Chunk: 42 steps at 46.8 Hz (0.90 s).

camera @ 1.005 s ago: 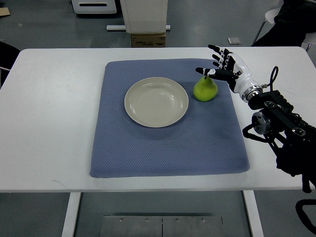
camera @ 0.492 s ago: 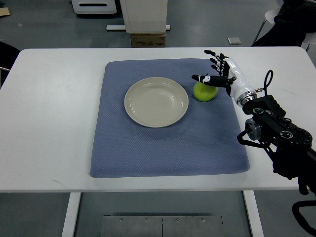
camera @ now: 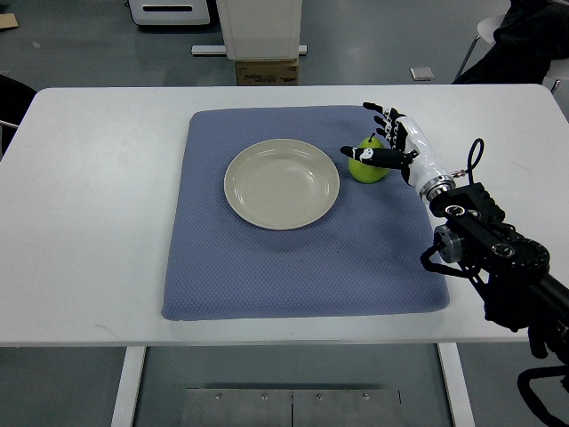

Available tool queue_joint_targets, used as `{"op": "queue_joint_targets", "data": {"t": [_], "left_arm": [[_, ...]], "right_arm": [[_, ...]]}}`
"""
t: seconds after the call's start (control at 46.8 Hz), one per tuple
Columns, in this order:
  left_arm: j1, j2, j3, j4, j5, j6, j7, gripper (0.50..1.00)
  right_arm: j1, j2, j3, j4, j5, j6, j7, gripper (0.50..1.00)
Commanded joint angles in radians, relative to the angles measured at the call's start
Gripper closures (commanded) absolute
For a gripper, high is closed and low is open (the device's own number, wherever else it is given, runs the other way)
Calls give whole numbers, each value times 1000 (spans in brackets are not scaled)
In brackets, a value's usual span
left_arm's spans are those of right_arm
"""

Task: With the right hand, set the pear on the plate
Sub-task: 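Close the right hand's fingers around the green pear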

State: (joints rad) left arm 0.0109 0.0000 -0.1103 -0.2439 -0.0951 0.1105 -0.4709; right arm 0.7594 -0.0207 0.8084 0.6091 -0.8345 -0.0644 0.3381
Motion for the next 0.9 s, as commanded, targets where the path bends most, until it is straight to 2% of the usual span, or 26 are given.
{"op": "queue_joint_targets", "data": {"t": [0.0, 0.214, 0.877], "left_arm": [[0, 0, 0, 0, 0, 0, 0, 500], [0, 0, 0, 0, 0, 0, 0, 500], [0, 0, 0, 0, 0, 0, 0, 500]], "right_arm": [[-2, 4, -1, -9, 0, -11, 1, 515], [-12, 7, -32, -17, 2, -26, 35, 515], [-26, 21, -55, -61, 3, -86, 36, 532]]}}
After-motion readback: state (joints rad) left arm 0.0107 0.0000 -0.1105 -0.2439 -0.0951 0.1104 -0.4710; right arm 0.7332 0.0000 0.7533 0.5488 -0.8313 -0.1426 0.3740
